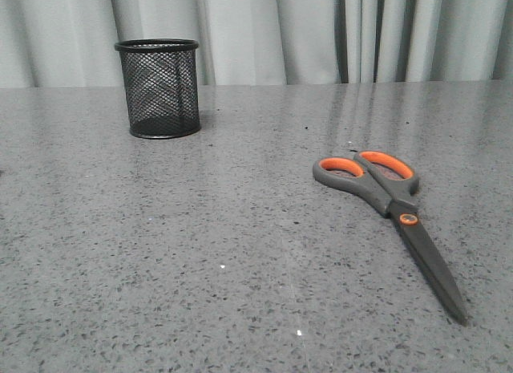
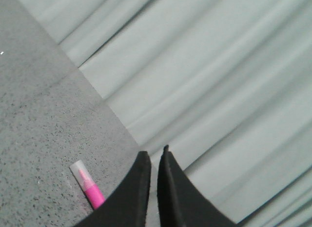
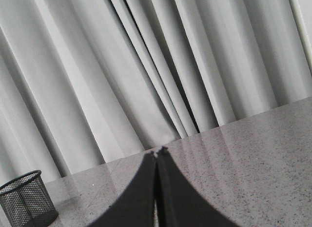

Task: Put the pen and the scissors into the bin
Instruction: 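Lower the left gripper over the pink marker and grasp it, then lift the pink marker upright with the left gripper toward the mesh cup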

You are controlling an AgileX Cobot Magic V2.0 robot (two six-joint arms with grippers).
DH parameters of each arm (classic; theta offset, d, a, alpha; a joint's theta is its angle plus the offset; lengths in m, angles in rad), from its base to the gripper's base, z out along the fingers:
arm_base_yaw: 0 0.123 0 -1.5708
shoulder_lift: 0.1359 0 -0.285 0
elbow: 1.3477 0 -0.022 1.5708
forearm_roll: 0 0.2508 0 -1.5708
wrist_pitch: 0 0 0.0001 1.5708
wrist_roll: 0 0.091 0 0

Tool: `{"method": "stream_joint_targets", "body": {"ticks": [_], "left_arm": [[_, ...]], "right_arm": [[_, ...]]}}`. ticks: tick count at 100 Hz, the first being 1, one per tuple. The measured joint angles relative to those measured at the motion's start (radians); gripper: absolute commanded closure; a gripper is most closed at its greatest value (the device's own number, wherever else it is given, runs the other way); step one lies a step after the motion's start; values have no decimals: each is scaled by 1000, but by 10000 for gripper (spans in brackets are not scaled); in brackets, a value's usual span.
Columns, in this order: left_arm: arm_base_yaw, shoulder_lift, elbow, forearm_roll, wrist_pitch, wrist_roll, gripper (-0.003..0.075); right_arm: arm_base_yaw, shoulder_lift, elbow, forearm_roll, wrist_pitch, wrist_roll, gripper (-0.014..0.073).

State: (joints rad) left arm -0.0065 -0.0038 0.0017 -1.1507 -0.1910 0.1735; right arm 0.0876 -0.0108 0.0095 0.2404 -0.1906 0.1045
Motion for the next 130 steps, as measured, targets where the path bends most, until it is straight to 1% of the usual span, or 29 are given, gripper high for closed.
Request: {"method": "stream_joint_targets", "body": {"ticks": [10, 24, 31, 36, 41, 46, 48, 53, 56, 60, 65, 70, 81, 89, 104, 112, 122, 130], "left_arm": [[0, 0, 0, -109, -27, -1, 711], [0, 0, 0, -152, -38, -2, 711], [0, 0, 0, -156, -30, -2, 706], [0, 0, 0, -152, 14, 0, 688], [0, 0, -5, -113, 89, 13, 644], [3, 0, -24, -40, 185, 33, 563], [3, 0, -38, -2, 226, 43, 539], [3, 8, -83, 89, 310, 71, 444], [3, 20, -115, 151, 347, 88, 409], [3, 48, -165, 206, 388, 115, 385], [3, 92, -224, 270, 421, 144, 390], [3, 145, -283, 334, 449, 169, 412], [3, 291, -428, 457, 529, 216, 493], [3, 415, -533, 567, 615, 244, 532], [3, 631, -733, 727, 806, 300, 535], [-15, 730, -819, 801, 874, 348, 531], [-59, 847, -920, 901, 959, 450, 529], [-100, 926, -994, 987, 1042, 567, 529]], "right_arm": [[0, 0, 0, -1, -2, 1, 662], [0, 0, 0, 0, 0, 1, 662], [0, 0, -18, 0, 39, 2, 662], [0, 0, -42, 0, 100, 2, 658], [0, 0, -74, 0, 170, 2, 642], [0, 0, -108, 0, 237, 2, 602], [0, 0, -124, 0, 263, 4, 578], [0, 11, -158, 0, 311, 4, 510], [0, 25, -182, 0, 329, 4, 456], [0, 52, -206, 0, 350, 4, 405], [0, 94, -246, 0, 373, 4, 344], [0, 143, -284, 0, 404, 2, 321], [0, 269, -376, 0, 490, -6, 321], [0, 351, -445, 0, 544, -38, 321], [0, 457, -529, 0, 585, -104, 321], [0, 475, -545, 0, 585, -110, 321], [19, 479, -548, 0, 581, -114, 321], [36, 479, -548, 0, 581, -118, 321]]}}
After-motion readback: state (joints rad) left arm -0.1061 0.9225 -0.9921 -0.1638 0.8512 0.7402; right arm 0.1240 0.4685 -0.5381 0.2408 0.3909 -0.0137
